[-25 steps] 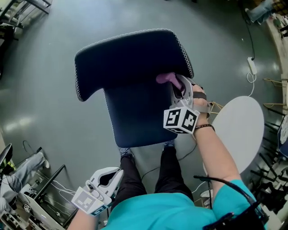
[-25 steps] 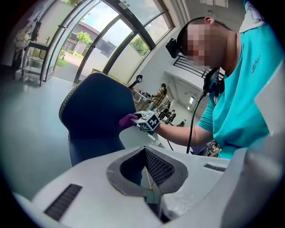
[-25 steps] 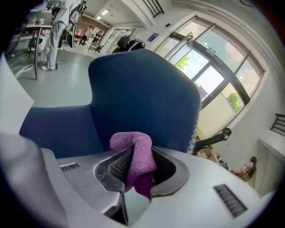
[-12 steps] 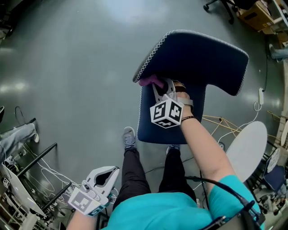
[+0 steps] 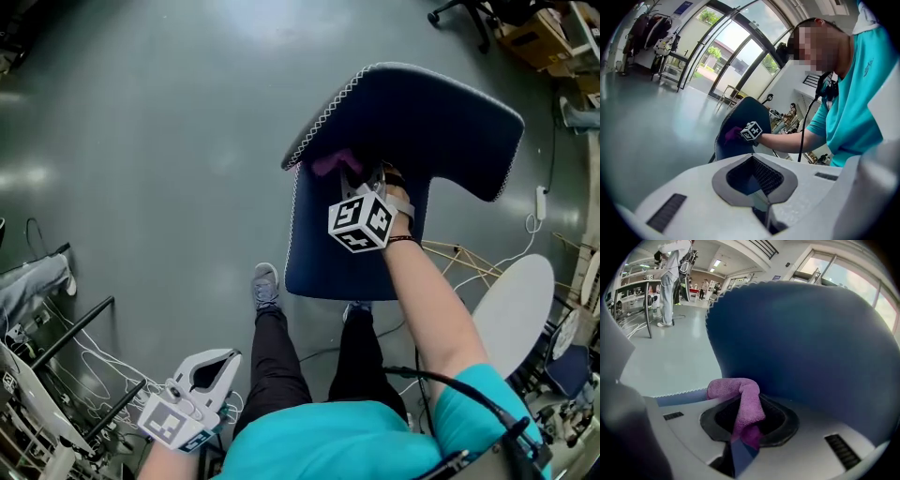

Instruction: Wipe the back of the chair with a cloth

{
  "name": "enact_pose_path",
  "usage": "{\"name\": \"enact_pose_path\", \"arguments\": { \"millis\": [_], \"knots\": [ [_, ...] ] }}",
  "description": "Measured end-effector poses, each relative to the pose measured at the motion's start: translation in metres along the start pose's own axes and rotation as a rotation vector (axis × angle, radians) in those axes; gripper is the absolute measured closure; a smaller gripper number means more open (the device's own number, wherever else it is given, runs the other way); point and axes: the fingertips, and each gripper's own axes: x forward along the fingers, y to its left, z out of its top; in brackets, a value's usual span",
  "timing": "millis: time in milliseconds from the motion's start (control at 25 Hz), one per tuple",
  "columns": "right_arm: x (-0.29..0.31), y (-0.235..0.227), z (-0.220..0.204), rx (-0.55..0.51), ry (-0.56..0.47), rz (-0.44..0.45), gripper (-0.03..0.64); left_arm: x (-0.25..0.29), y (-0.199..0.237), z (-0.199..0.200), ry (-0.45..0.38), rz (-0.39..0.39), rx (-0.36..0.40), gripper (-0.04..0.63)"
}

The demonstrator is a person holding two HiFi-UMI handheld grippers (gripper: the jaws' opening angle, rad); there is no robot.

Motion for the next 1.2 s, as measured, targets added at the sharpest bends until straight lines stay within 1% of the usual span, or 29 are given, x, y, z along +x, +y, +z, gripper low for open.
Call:
{"name": "enact_pose_path", "arguments": {
  "millis": [120, 240, 360, 480, 560, 680, 800, 920, 1040, 1200],
  "knots": [
    [-0.005, -0.027, -0.038, 0.012, 0.044, -0.044, 0.528, 0.017, -0.013, 0.002, 0.028, -0.021, 0.023, 0.592],
    [-0.020, -0.062, -0.086, 0.070, 0.093, -0.104, 0.528, 0.043, -0.032, 0.007, 0.075, -0.060, 0.060, 0.592],
    [-0.040, -0.099, -0.145, 0.118, 0.146, -0.162, 0.528, 0.080, -0.063, 0.012, 0.112, -0.111, 0.093, 0.592],
    [-0.066, -0.120, -0.194, 0.125, 0.192, -0.208, 0.528, 0.105, -0.098, 0.009, 0.135, -0.149, 0.113, 0.592],
    [-0.085, -0.124, -0.213, 0.113, 0.205, -0.235, 0.528, 0.113, -0.117, 0.006, 0.153, -0.172, 0.136, 0.592],
    [-0.103, -0.128, -0.231, 0.104, 0.195, -0.255, 0.529, 0.133, -0.139, 0.006, 0.180, -0.203, 0.170, 0.592],
    [-0.105, -0.136, -0.242, 0.129, 0.185, -0.254, 0.529, 0.151, -0.152, 0.006, 0.194, -0.218, 0.183, 0.592],
    [-0.106, -0.137, -0.238, 0.147, 0.169, -0.248, 0.529, 0.151, -0.151, 0.000, 0.183, -0.219, 0.174, 0.592],
    [-0.109, -0.120, -0.207, 0.147, 0.108, -0.197, 0.529, 0.134, -0.144, -0.004, 0.160, -0.202, 0.153, 0.592],
    [-0.081, -0.066, -0.141, 0.078, 0.006, -0.057, 0.529, 0.111, -0.120, -0.003, 0.123, -0.162, 0.116, 0.592]
  ]
}}
